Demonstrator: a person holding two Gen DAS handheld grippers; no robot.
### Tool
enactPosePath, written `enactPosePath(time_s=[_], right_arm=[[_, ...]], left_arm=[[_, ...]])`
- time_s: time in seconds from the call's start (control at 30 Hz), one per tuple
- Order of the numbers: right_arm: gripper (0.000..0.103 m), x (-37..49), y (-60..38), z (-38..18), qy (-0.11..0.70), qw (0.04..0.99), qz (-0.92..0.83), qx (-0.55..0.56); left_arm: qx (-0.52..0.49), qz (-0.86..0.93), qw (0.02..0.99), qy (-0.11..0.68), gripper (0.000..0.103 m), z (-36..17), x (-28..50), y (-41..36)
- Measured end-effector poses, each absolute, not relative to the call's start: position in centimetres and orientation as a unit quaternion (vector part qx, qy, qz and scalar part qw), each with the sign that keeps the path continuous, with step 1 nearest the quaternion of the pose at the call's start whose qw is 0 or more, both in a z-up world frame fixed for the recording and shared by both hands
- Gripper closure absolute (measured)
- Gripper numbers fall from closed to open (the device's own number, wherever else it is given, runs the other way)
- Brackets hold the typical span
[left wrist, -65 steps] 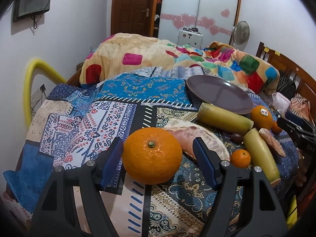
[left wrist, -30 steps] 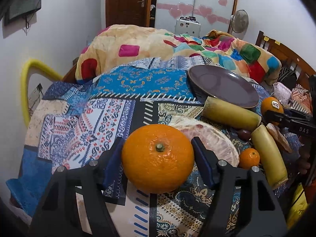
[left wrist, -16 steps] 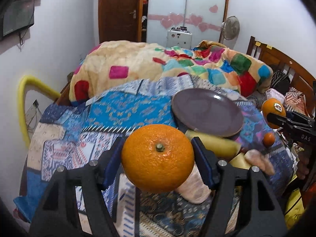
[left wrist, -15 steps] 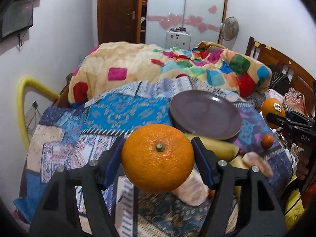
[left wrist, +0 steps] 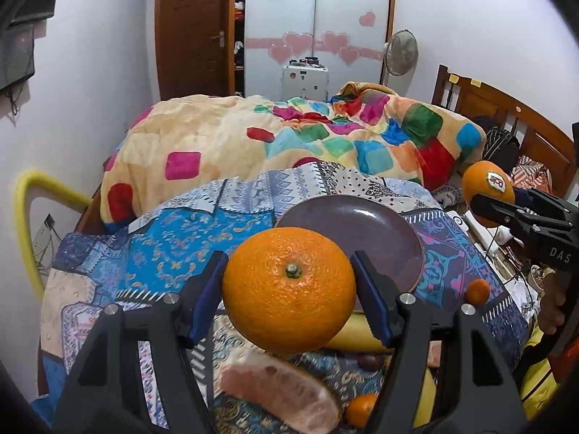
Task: Organize fruits
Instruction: 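Carry both oranges onto the purple plate and open both tools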
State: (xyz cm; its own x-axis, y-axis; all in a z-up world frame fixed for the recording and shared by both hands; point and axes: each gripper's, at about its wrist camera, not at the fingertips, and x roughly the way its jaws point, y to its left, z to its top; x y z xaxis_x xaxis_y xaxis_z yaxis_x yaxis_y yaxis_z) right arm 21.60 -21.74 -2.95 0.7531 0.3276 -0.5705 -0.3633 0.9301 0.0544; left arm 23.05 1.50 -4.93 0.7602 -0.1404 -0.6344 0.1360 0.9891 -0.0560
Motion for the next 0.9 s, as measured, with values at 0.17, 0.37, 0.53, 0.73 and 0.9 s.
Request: enactPosePath(time_s=[0.17,0.37,0.53,0.73,0.9], right_arm=[[0.043,23.2,-21.4,-3.5,0.301,0.935,0.185,-0.032],[0.043,25.6,-20.8,-4.9,0.314,0.931,0.185,-0.035],[0.043,27.7,-19.9,-6.3,0.334,0.924,0.182,-0.047],[0.043,29.5,-18.7,-7.9,0.356,0.915,0.176,-0.077],[0.043,31.3,-18.2,-9.4,0.395,0.898,0.175,-0.080]], left_arm=[[-0.012,-0.075,0.934,0.350,0.034,-5.8,25.3,0.9],[-0.020,-0.069,0.927,0.368,0.034,-7.0,28.3,0.8],[-0.012,-0.064,0.922,0.382,0.034,-7.9,30.5,0.4],[-0.015,-0.069,0.913,0.402,0.034,-9.1,32.6,-0.1],[-0.021,-0.075,0.902,0.425,0.034,-9.9,34.6,-0.4]])
